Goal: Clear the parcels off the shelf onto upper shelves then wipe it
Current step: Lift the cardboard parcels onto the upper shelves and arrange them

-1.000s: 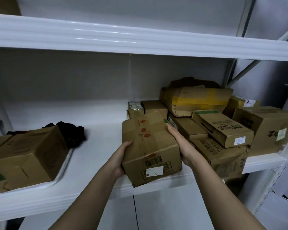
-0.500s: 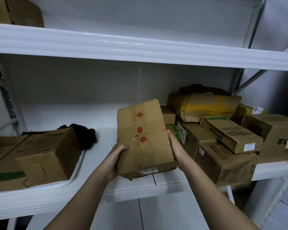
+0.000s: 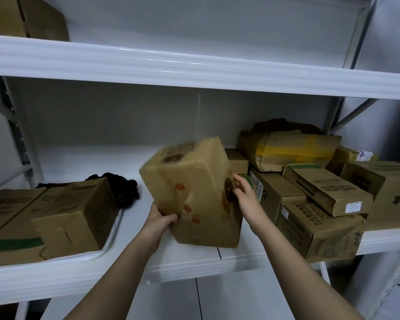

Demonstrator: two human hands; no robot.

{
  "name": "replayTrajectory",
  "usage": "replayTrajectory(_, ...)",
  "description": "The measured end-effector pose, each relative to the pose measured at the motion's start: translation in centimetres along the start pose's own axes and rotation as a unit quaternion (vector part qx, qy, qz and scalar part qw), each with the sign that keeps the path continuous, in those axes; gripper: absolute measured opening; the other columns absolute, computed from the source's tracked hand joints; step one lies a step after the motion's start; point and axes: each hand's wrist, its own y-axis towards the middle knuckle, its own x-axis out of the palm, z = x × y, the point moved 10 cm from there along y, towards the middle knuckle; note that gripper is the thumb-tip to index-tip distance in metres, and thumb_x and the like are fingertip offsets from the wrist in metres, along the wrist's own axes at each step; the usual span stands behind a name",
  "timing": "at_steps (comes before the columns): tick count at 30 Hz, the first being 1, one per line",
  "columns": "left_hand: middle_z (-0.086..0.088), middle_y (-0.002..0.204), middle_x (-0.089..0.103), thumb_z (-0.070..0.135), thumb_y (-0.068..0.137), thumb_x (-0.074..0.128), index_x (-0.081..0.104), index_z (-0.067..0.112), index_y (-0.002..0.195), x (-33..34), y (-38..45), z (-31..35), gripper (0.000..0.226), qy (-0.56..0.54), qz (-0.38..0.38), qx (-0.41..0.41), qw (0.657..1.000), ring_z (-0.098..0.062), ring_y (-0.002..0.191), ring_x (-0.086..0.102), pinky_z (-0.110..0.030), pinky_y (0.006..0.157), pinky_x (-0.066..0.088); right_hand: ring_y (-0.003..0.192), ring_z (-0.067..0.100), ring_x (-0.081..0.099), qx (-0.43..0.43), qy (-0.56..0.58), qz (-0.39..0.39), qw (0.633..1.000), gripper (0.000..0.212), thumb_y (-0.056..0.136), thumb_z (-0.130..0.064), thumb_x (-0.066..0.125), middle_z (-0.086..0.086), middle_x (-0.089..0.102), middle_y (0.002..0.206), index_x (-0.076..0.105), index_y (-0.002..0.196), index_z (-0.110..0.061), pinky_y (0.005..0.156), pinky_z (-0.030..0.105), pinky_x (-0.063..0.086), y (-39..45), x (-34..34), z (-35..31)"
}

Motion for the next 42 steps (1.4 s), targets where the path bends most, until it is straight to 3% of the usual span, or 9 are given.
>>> replayTrajectory(4,-0.005,0.105,0.058,-0.011,0.086,0.051,0.055,0.012,0.111,-0.6,-0.2,1.1,0.034,0.061,0.035,0.059,0.996,-0.021,0.098,0.053,-0.026,0.075,0.044,0.122,0.013,0.044,0.017,0.008,0.000,1.000,0.042,0.104,-0.011,0.032,-0.001,0.046,0.137,0.041,0.143,-0.023,0.090,0.017,0.043,0.3,-0.4,0.7)
replayTrajectory(10,0.017,0.100,0.060,-0.006,0.090,0.052,0.058,0.036,0.097,-1.2,-0.7,3.1,0.044,0.131,0.071,0.167,0.975,-0.013,0.101,0.054,-0.027,0.088,0.043,0.098,0.032,0.056,0.192,0.174,-0.057,0.964,0.041,0.098,-0.047,0.039,0.013,0.063,0.110,0.063,0.112,-0.018,0.094,0.050,0.046,-0.5,1.0,4.4)
replayTrajectory(15,0.011,0.138,0.052,0.004,0.098,0.040,0.053,0.035,0.134,-1.2,0.4,2.1,0.050,0.114,-0.033,0.122,0.985,-0.014,0.128,0.047,-0.040,0.108,0.038,0.096,0.032,0.065,0.213,0.275,-0.052,0.936,0.060,0.090,-0.064,0.040,0.015,0.072,0.102,0.070,0.106,-0.016,0.081,0.042,0.051,-1.2,0.7,4.9)
replayTrajectory(18,0.011,0.140,0.050,0.008,0.099,0.037,0.055,0.036,0.131,-1.3,0.2,1.9,0.047,0.090,-0.071,0.063,0.991,-0.012,0.128,0.045,-0.036,0.105,0.033,0.098,0.036,0.064,0.189,0.301,-0.051,0.933,0.048,0.092,-0.050,0.046,0.016,0.071,0.105,0.057,0.129,-0.021,0.075,0.043,0.051,-1.2,0.3,4.8)
replayTrajectory(23,0.014,0.148,0.039,0.061,0.095,0.027,0.039,0.040,0.143,0.3,-0.7,2.1,0.053,0.073,-0.090,0.057,0.992,-0.009,0.137,0.034,-0.043,0.115,0.023,0.110,0.037,0.060,0.155,0.316,-0.068,0.934,0.051,0.092,-0.019,0.048,0.010,0.066,0.114,0.043,0.142,-0.031,0.086,0.044,0.050,-1.4,1.2,4.6)
replayTrajectory(28,0.017,0.140,0.044,0.061,0.094,0.031,0.040,0.033,0.143,1.7,-0.4,4.1,0.057,0.064,-0.115,0.083,0.988,0.005,0.120,0.045,-0.034,0.106,0.032,0.108,0.032,0.062,0.156,0.319,-0.082,0.931,0.058,0.090,-0.006,0.042,0.008,0.066,0.116,0.037,0.144,-0.029,0.080,0.038,0.053,-1.5,1.1,4.9)
replayTrajectory(30,0.002,0.147,0.043,0.051,0.096,0.039,0.040,0.024,0.143,1.5,1.7,3.4,0.054,0.018,-0.158,0.073,0.985,0.008,0.097,0.060,-0.034,0.095,0.044,0.103,0.029,0.064,0.156,0.305,-0.085,0.936,0.053,0.090,-0.005,0.041,0.007,0.068,0.113,0.042,0.138,-0.028,0.075,0.035,0.057,-1.6,1.4,5.0)
replayTrajectory(36,0.015,0.156,0.008,0.069,0.084,0.047,0.026,0.065,0.132,2.7,-3.0,5.1,0.053,0.139,-0.049,0.143,0.979,-0.008,0.143,0.011,-0.037,0.115,0.011,0.106,0.028,0.065,0.176,0.270,-0.049,0.945,0.059,0.092,-0.025,0.057,0.009,0.064,0.122,0.033,0.145,-0.027,0.072,0.035,0.056,-1.5,1.4,6.5)
replayTrajectory(42,0.019,0.156,0.014,0.083,0.064,0.046,0.017,0.066,0.134,3.1,-1.7,5.2,0.078,0.149,-0.069,0.174,0.971,-0.007,0.144,0.013,-0.043,0.119,0.014,0.102,0.023,0.065,0.141,0.233,-0.018,0.962,0.065,0.087,-0.031,0.066,0.003,0.063,0.115,0.029,0.140,-0.033,0.077,0.037,0.054,-1.5,0.8,6.3)
